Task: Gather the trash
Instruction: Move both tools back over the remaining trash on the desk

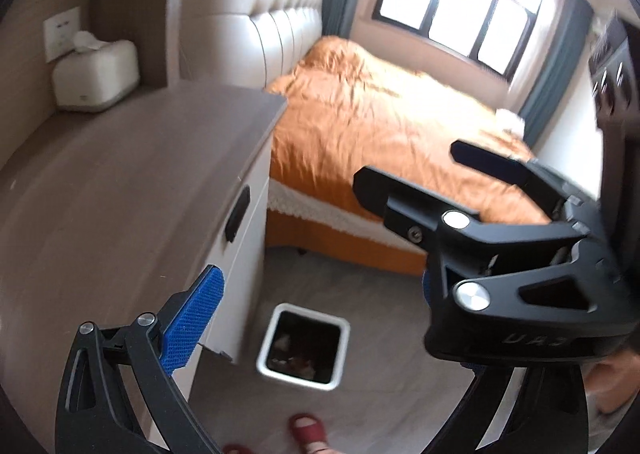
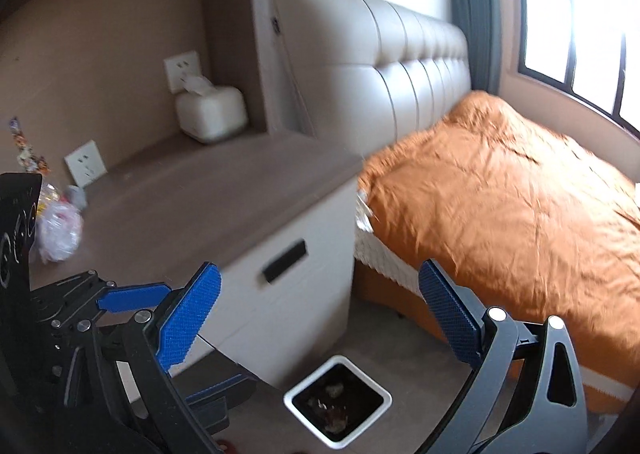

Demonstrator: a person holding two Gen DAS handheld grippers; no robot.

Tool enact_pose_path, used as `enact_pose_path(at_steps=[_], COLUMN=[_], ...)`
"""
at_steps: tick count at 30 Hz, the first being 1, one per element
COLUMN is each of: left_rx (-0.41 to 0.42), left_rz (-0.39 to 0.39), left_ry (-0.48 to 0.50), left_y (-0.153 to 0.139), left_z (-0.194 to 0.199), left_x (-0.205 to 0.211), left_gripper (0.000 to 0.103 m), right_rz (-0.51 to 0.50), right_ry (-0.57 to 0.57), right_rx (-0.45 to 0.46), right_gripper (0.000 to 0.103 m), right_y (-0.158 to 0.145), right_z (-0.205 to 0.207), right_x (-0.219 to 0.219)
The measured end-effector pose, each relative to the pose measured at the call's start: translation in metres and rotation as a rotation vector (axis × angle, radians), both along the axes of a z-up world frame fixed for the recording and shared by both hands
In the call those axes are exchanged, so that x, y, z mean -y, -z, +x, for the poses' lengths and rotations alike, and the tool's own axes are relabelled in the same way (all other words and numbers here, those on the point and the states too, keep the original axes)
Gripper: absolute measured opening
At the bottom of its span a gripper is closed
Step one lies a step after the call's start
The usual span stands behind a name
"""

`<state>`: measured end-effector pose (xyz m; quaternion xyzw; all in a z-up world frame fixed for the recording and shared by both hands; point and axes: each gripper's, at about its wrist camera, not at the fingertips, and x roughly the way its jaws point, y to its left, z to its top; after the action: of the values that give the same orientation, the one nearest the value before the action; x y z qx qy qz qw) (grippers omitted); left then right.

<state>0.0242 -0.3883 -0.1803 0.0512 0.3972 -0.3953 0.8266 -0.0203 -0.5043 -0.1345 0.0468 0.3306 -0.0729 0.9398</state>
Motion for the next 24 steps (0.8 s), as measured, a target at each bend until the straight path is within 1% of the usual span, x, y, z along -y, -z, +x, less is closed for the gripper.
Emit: enact_pose_path(at_steps=[5,9,13,14,17,20,24], left_rx=[0.061,0.105,0.140,0.143,0.154,0.171,0.216], left_rz=[-0.035,-0.038,0.021,0.032,0.067,0.085,0.110], left_ry=[-0.058,-0.158,-0.307,-0.332,-0.445,-0.519,-0.617], left_y=[-0.034,-0.048,-0.052,-0.053,-0.056,-0.061,-0.065], left_z=[-0.005,-0.003,0.006,0.006,0.013,0.018,0.025], left_x=[-0.030,-0.068,-0.117,-0.125,-0.170,-0.204,-0.249], left_gripper=[0.098,0.098,0.098,0.098,0.098,0.098,0.098], right_rz=[0.006,0.015,0.023,0.016,0.015,0.032,0.032], right_ry=[-0.069,-0.147,-0.250,-0.279,-0.355,-0.417,-0.472], right_rx=[0.060,0.093,0.107,0.108,0.110,0.101,0.088], right_gripper=[0.099,0.099,0.099,0.099,0.099,0.099,0.099], right_y=[-0.028,-0.045,-0.055,-0.056,-0.060,-0.060,-0.059], right_z=[0.011,0.022,0.035,0.039,0.049,0.058,0.067], right_x=[-0.023,-0.047,-0.083,-0.094,-0.125,-0.153,-0.187])
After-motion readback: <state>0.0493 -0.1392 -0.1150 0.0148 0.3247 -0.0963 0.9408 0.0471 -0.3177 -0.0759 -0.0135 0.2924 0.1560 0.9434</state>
